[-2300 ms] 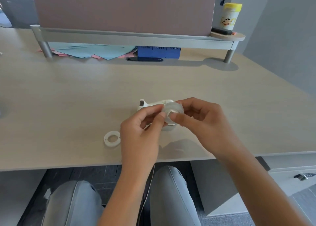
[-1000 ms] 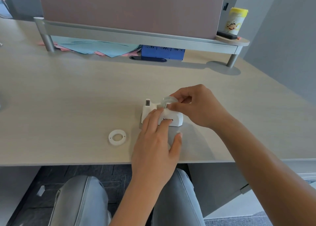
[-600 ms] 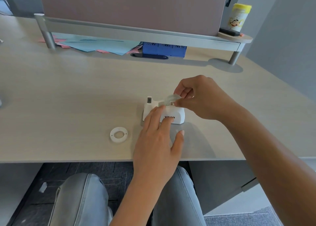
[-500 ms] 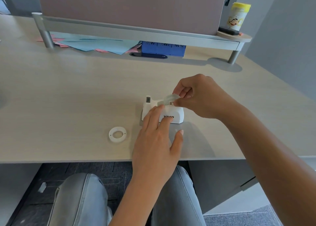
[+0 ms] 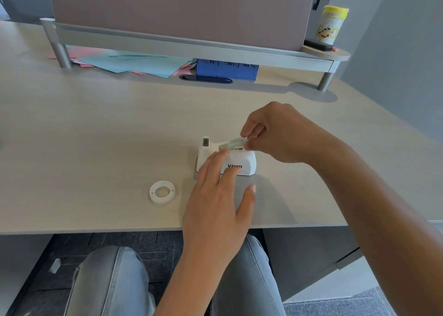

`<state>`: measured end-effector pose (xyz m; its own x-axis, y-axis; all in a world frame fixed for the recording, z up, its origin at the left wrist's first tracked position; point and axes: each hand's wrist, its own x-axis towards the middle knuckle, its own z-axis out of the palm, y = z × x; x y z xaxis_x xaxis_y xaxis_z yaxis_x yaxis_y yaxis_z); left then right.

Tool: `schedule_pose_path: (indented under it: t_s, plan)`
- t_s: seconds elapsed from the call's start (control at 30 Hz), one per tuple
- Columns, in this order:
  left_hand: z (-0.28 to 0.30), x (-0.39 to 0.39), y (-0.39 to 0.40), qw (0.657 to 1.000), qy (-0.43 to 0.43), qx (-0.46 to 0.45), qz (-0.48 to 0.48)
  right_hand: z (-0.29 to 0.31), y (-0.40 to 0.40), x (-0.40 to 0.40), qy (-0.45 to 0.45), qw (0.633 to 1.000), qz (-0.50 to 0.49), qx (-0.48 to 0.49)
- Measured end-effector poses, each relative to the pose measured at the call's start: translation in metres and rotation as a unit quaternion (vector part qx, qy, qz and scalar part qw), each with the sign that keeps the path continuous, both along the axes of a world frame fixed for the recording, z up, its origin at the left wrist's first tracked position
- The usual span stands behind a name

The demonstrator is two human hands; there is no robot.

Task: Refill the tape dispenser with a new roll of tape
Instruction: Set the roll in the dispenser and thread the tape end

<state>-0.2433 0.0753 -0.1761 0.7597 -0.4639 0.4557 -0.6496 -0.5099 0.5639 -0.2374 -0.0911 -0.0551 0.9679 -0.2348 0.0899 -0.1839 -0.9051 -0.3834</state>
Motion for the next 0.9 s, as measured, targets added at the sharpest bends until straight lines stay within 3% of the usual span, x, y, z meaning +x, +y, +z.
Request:
schedule_pose_path:
  t_s: [0.4, 0.9]
  plan:
    - [-0.001, 0.000, -0.001, 0.999, -0.015, 0.036, 0.005, 0.013, 0.001, 0.012, 0.061, 0.997, 0.011, -0.041]
    - [0.001, -0.003, 0.000, 1.000, 0.008, 0.014, 0.004, 0.007, 0.013, 0.016, 0.050, 0.989, 0.038, -0.131]
